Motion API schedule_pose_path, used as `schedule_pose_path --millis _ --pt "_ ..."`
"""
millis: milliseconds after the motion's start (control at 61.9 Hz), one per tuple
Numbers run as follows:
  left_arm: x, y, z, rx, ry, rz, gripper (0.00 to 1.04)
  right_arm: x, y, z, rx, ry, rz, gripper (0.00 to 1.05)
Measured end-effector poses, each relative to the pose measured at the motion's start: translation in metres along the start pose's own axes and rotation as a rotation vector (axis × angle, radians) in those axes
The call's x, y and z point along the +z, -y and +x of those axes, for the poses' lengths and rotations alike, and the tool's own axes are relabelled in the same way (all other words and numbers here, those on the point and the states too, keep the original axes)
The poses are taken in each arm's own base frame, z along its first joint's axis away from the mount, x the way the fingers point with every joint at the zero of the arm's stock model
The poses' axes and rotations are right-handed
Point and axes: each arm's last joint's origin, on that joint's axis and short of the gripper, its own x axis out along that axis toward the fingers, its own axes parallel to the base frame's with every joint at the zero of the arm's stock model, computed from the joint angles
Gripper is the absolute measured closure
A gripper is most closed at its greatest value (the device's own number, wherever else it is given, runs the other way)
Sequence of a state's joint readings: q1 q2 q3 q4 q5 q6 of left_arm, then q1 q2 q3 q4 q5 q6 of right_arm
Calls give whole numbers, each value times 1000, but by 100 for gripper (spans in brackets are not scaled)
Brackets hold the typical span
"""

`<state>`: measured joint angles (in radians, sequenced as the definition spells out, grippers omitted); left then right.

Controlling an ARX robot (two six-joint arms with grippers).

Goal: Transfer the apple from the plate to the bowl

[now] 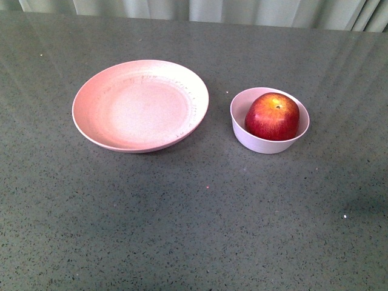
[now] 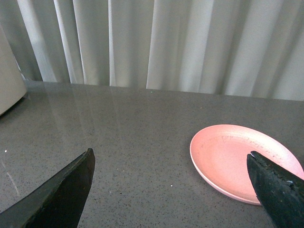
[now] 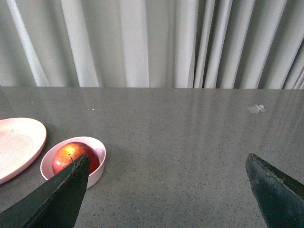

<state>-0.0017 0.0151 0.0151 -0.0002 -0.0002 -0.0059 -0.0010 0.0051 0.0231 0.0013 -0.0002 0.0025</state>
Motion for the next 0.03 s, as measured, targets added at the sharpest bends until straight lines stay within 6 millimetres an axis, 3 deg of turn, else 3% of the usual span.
schedule_pose_path --millis 32 --pt "0 0 0 0 0 0 9 0 0 0 0 0 0 9"
